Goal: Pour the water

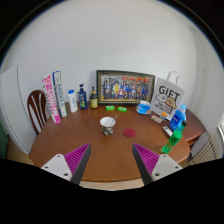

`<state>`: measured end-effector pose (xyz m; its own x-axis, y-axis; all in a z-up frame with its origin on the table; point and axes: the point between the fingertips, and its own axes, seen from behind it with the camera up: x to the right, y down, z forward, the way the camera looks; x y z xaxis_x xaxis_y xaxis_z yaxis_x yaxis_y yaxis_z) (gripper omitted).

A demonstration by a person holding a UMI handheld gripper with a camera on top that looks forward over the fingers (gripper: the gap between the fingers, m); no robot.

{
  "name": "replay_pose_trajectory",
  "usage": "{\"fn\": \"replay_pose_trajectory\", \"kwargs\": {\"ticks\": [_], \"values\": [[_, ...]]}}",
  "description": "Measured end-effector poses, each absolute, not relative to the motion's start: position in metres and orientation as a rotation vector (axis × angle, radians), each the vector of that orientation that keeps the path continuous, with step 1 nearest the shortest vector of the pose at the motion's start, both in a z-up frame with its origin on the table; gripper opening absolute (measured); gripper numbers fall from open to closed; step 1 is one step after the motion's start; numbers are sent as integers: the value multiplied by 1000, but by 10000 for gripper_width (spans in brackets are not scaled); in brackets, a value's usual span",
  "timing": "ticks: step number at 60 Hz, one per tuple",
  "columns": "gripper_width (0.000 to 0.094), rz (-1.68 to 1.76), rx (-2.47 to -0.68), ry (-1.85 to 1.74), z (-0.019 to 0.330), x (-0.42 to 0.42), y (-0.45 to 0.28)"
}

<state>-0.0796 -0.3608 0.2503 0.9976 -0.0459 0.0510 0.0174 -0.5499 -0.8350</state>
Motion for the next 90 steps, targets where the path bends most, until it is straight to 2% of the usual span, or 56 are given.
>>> {"fn": "replay_pose_trajectory", "kwargs": {"ticks": [14, 33, 44, 59, 74, 76, 84, 90], "values": [[853, -126, -2148, 95, 225, 7, -355], [861, -186, -2120, 173, 153, 176, -349], [860, -178, -2058, 194, 122, 254, -314], [847, -121, -2025, 180, 77, 299, -246], [523, -56, -1971, 148, 48, 304, -213], [521, -60, -1956, 144, 49, 304, -211], [398, -84, -1917, 127, 51, 304, -208], [339, -107, -1915, 130, 51, 306, -208]]}}
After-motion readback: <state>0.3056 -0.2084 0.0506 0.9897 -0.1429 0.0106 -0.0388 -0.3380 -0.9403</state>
